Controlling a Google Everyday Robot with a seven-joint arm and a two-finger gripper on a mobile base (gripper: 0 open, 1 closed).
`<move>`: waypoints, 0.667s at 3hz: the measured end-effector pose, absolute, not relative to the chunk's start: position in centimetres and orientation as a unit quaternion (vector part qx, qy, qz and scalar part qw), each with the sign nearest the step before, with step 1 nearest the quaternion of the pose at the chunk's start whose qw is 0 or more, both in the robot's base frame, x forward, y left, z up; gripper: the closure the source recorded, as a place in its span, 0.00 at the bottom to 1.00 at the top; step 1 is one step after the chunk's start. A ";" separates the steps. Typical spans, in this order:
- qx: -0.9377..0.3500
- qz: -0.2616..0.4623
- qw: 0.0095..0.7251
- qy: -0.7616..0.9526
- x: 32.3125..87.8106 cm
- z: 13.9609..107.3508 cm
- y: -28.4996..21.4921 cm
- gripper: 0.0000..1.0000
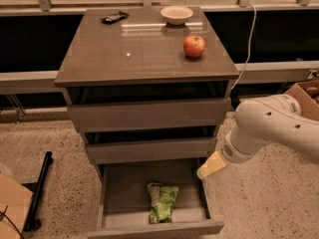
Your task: Pick green rice chip bag from bottom drawer and place on counter
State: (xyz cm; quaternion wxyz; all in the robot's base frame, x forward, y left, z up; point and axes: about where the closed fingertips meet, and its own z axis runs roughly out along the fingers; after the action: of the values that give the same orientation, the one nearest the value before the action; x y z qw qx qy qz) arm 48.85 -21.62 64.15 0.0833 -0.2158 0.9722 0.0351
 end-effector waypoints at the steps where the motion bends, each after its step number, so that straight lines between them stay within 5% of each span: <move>1: -0.194 0.065 0.068 0.977 49.0 61.8 -20.5 0.00; 2: -0.160 0.106 0.055 0.980 49.8 57.5 -17.8 0.00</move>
Offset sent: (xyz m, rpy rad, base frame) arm 0.0269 0.0723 -0.1224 0.2445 0.1356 -0.1854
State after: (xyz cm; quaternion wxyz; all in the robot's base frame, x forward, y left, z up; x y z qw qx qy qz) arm 49.84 -17.82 57.46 0.0547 -0.1605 0.9798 0.1058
